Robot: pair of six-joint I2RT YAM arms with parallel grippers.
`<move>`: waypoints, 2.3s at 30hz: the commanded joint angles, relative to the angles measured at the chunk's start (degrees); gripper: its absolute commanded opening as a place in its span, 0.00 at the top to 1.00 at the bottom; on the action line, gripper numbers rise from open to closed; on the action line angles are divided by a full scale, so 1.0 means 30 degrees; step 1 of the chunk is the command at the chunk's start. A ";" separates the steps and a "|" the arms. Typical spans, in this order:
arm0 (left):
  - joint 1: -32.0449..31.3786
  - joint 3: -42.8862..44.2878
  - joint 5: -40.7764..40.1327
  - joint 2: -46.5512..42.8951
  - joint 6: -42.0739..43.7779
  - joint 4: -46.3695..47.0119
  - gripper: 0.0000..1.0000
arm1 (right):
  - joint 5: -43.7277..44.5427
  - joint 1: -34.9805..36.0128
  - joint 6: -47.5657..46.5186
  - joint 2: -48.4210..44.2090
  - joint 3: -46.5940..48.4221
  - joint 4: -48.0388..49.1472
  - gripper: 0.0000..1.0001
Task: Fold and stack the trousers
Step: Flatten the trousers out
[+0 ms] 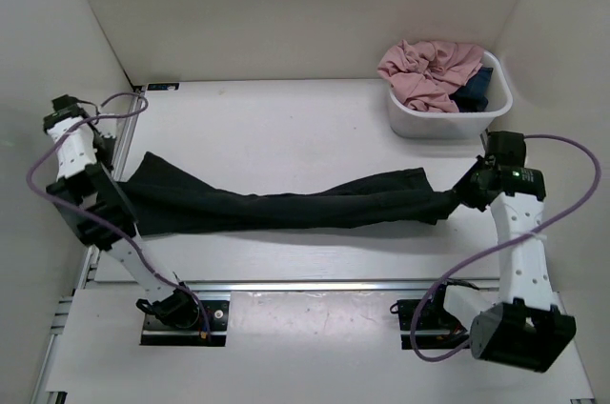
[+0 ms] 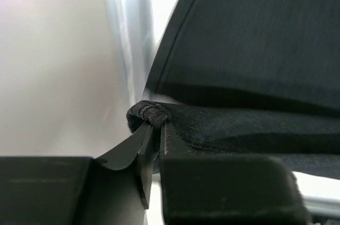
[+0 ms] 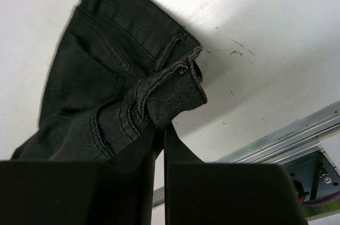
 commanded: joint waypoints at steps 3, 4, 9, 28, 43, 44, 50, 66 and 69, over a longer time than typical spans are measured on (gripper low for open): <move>-0.2191 0.4814 -0.0465 0.4433 -0.2867 0.0984 0.76 | -0.0440 -0.0203 0.0725 0.1855 -0.1066 0.3008 1.00; -0.2367 0.5314 -0.0465 0.4762 -0.3131 0.0984 0.70 | -0.0673 -0.0203 0.0725 0.2060 -0.1066 0.3010 1.00; -0.2779 0.4274 -0.1049 0.3310 -0.3514 0.1248 0.39 | -0.0851 -0.0203 0.0550 0.2297 -0.1242 0.3010 1.00; 0.3020 -1.0853 0.0674 -0.4495 -0.2046 0.7515 0.20 | -0.0675 -0.0203 -0.0239 0.0951 -0.2296 0.3010 1.00; 0.3989 -1.0120 0.5538 -0.0715 -0.3163 0.6904 0.34 | -0.0470 -0.0203 -0.0417 0.0393 -0.3966 0.3566 1.00; 0.3989 -0.9946 0.5744 -0.0510 -0.3163 0.6902 0.44 | -0.0470 -0.0203 -0.0417 0.0567 -0.3966 0.3566 1.00; 0.3989 -0.7606 0.6801 -0.0010 -0.1555 0.3920 0.86 | -0.0470 -0.0582 -0.0650 0.2377 -0.1637 0.3657 1.00; 0.4897 -0.4692 -0.0756 -0.4048 0.4130 -0.0309 0.86 | -0.2259 -0.3367 -0.1443 0.2862 0.4742 -0.0589 1.00; 0.5627 -0.7966 -0.1606 -0.5889 0.5272 0.0221 0.86 | -0.1847 -0.3367 -0.1443 0.0609 0.1587 -0.1089 1.00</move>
